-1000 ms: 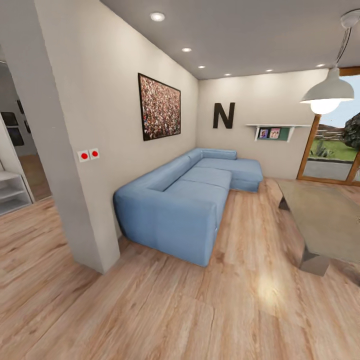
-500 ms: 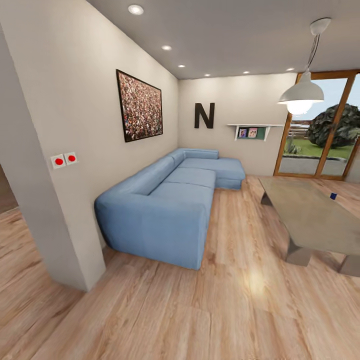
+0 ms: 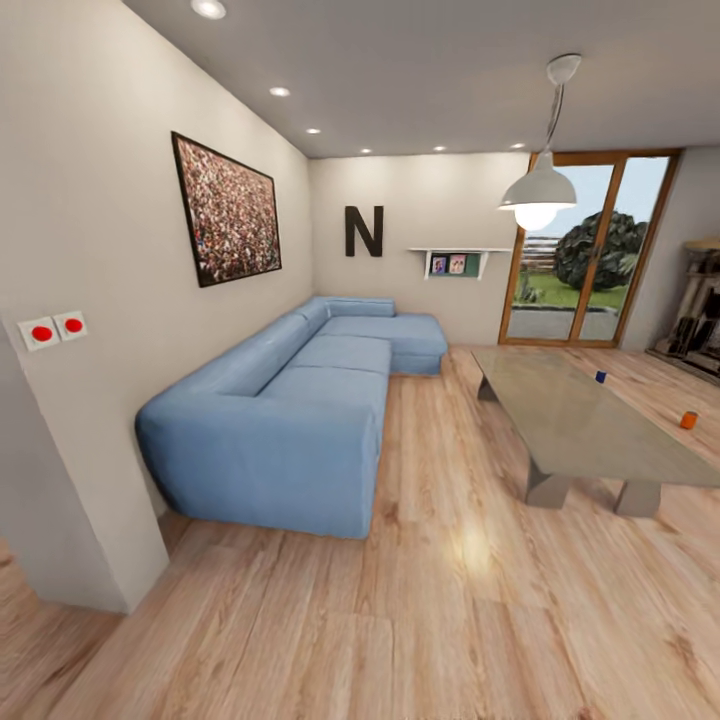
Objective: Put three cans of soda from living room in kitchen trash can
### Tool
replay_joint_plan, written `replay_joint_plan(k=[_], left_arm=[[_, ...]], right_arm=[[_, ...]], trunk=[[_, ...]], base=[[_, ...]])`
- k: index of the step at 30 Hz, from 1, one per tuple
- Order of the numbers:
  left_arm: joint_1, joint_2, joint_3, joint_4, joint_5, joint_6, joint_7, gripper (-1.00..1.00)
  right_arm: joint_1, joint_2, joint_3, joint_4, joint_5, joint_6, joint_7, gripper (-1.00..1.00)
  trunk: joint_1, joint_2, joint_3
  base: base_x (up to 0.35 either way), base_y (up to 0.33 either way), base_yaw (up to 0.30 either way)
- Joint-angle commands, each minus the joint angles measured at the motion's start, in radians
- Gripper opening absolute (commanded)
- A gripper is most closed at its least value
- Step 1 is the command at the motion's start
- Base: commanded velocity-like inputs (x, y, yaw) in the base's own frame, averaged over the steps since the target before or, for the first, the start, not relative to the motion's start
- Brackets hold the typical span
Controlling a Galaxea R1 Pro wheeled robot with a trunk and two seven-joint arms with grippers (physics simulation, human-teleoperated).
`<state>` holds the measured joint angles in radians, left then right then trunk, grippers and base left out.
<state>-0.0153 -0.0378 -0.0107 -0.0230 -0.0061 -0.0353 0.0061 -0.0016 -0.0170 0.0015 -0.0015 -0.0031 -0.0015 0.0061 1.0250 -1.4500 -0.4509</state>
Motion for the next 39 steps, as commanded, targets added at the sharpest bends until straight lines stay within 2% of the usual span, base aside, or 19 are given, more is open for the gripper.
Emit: replay_joint_plan(k=[1, 23, 31, 39], left_arm=[[0.000, 0.000, 0.000, 0.000, 0.000, 0.000, 0.000, 1.00], [0.000, 0.000, 0.000, 0.000, 0.000, 0.000, 0.000, 1.00], [0.000, -0.001, 0.000, 0.000, 0.000, 0.000, 0.000, 1.00], [0.000, -0.001, 0.000, 0.000, 0.000, 0.000, 0.000, 1.00]], right_arm=[[0.000, 0.000, 0.000, 0.000, 0.000, 0.000, 0.000, 1.00], [0.000, -0.003, 0.001, 0.000, 0.000, 0.000, 0.000, 1.00], [0.000, -0.003, 0.002, 0.000, 0.001, 0.000, 0.001, 1.00], [0.000, -0.003, 0.002, 0.000, 0.001, 0.000, 0.002, 1.00]], trunk=[[0.000, 0.000, 0.000], [0.000, 0.000, 0.000], [0.000, 0.000, 0.000], [0.000, 0.000, 0.001]], base=[[0.000, 0.001, -0.285], [0.000, 0.007, -0.285], [0.000, 0.102, -0.285], [0.000, 0.240, -0.285]])
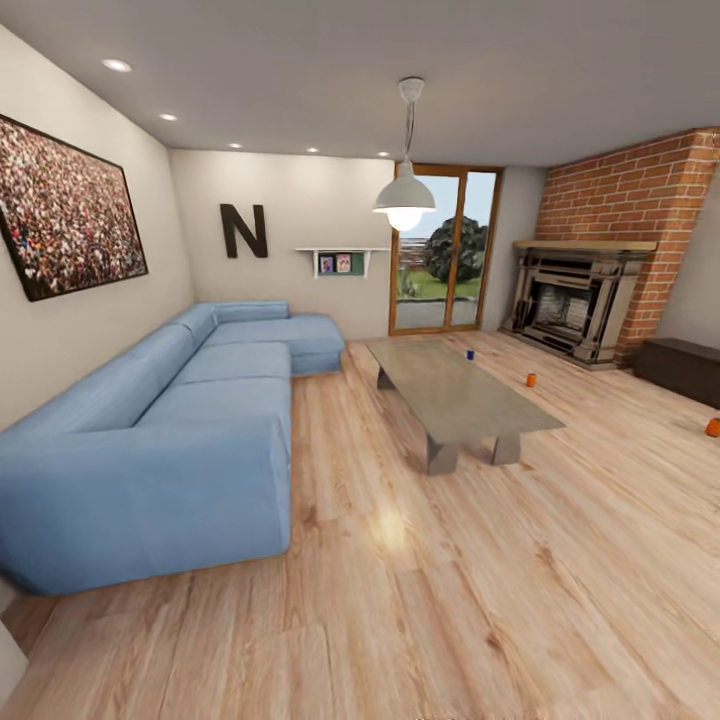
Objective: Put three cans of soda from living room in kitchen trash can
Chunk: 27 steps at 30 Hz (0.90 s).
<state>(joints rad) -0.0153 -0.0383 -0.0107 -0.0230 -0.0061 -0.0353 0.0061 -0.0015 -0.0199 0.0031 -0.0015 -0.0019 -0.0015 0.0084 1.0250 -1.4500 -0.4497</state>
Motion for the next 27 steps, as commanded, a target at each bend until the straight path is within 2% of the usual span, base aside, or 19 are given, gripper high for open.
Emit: replay_joint_plan(k=[1, 7, 17, 27], left_arm=[[0.000, 0.000, 0.000, 0.000, 0.000, 0.000, 0.000, 1.00], [0.000, 0.000, 0.000, 0.000, 0.000, 0.000, 0.000, 1.00], [0.000, 0.001, 0.000, 0.000, 0.000, 0.000, 0.000, 1.00], [0.000, 0.000, 0.000, 0.000, 0.000, 0.000, 0.000, 1.00]], right_arm=[[0.000, 0.000, 0.000, 0.000, 0.000, 0.000, 0.000, 1.00], [0.000, 0.001, 0.000, 0.000, 0.004, 0.000, 0.004, 1.00], [0.000, 0.002, 0.000, 0.001, 0.045, 0.000, 0.005, 1.00], [0.000, 0.002, 0.000, 0.001, 0.048, 0.000, 0.005, 1.00]], trunk=[[0.000, 0.000, 0.000], [0.000, 0.000, 0.002], [0.000, 0.000, 0.006], [0.000, 0.000, 0.010]], base=[[0.000, 0.270, -0.285], [0.000, 0.274, -0.285], [0.000, 0.252, -0.285], [0.000, 0.178, -0.285]])
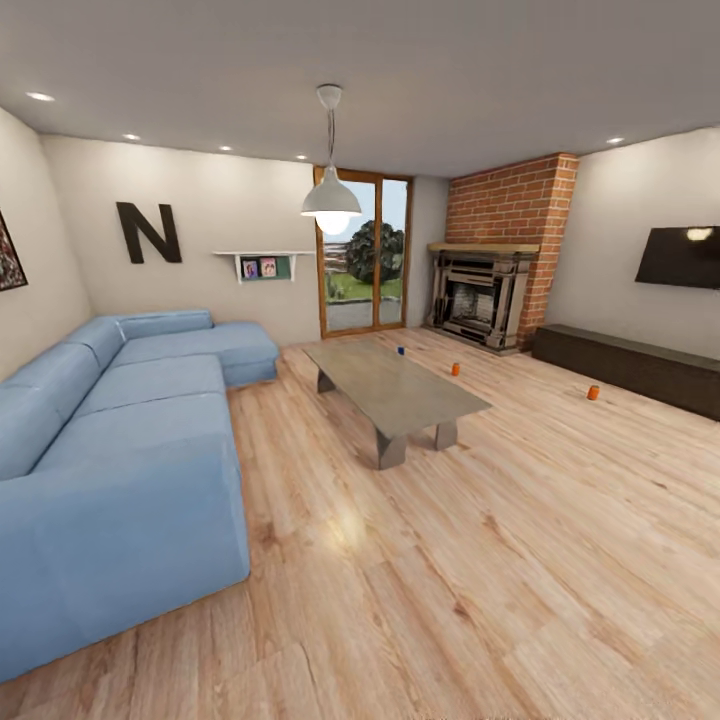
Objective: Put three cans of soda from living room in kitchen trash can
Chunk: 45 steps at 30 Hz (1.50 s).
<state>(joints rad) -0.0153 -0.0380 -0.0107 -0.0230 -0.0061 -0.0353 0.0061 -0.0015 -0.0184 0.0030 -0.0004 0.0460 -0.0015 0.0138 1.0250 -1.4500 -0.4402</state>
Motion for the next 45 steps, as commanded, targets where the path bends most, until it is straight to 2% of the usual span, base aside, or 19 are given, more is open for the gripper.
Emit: replay_joint_plan(k=[1, 14, 32, 45], left_arm=[[0.000, 0.000, 0.000, 0.000, 0.000, 0.000, 0.000, 1.00], [0.000, 0.000, 0.000, 0.000, 0.000, 0.000, 0.000, 1.00], [0.000, 0.000, 0.000, -0.001, -0.001, -0.001, -0.001, 1.00], [0.000, -0.001, 0.000, -0.002, -0.002, -0.001, 0.000, 1.00]], right_arm=[[0.000, 0.000, 0.000, 0.000, 0.000, 0.000, 0.000, 1.00], [0.000, 0.000, 0.000, 0.000, 0.000, 0.000, 0.000, 1.00], [0.000, -0.001, 0.000, 0.000, 0.002, 0.000, 0.000, 1.00], [0.000, -0.001, 0.000, 0.000, 0.002, 0.000, 0.000, 1.00]], trunk=[[0.000, 0.000, 0.000], [0.000, 0.000, 0.005], [0.000, 0.000, 0.012], [0.000, 0.000, 0.016]], base=[[0.000, 0.152, -0.285], [0.016, 0.144, -0.285], [0.290, 0.053, -0.285], [0.042, 0.000, -0.285]])
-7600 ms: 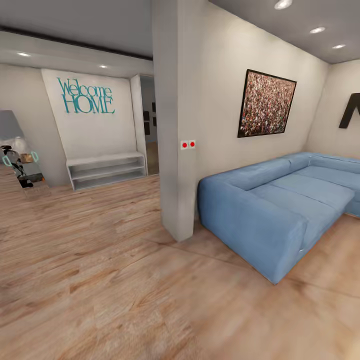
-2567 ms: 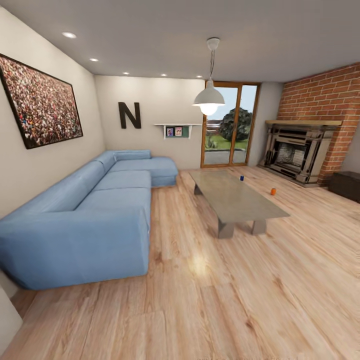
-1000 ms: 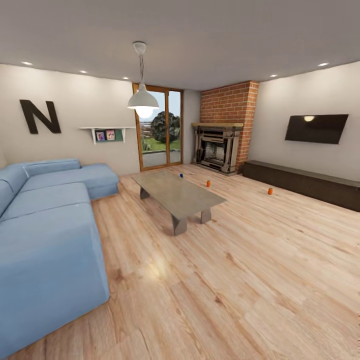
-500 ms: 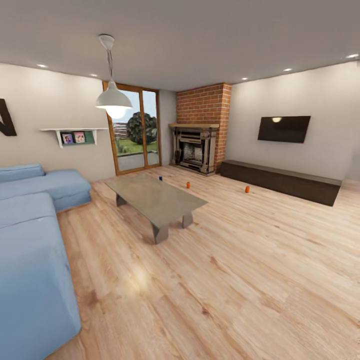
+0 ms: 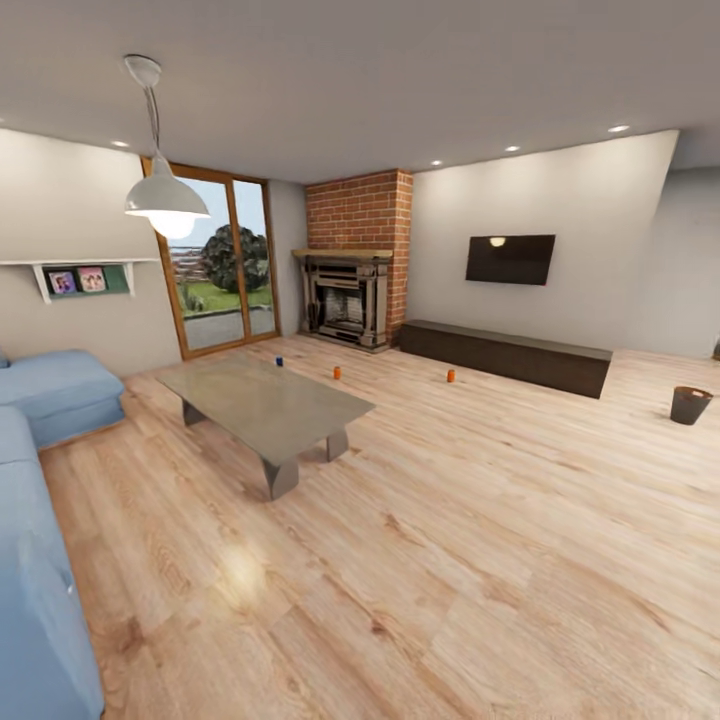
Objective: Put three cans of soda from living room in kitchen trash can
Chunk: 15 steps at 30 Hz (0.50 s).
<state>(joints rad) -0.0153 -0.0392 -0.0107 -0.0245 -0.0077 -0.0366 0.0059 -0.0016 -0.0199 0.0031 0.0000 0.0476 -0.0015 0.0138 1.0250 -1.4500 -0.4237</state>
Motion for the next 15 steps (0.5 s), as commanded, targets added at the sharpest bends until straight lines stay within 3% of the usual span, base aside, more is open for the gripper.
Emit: replay_joint_plan(k=[1, 15], left_arm=[[0.000, 0.000, 0.000, 0.000, 0.000, 0.000, 0.000, 1.00], [0.000, -0.002, 0.000, -0.006, 0.000, -0.007, -0.001, 1.00]], right_arm=[[0.000, 0.000, 0.000, 0.000, 0.000, 0.000, 0.000, 1.00], [0.000, 0.000, 0.000, 0.000, 0.000, 0.000, 0.000, 1.00]], trunk=[[0.000, 0.000, 0.000], [0.000, 0.000, 0.006]], base=[[0.002, 0.000, -0.285], [0.000, 0.000, -0.285]])
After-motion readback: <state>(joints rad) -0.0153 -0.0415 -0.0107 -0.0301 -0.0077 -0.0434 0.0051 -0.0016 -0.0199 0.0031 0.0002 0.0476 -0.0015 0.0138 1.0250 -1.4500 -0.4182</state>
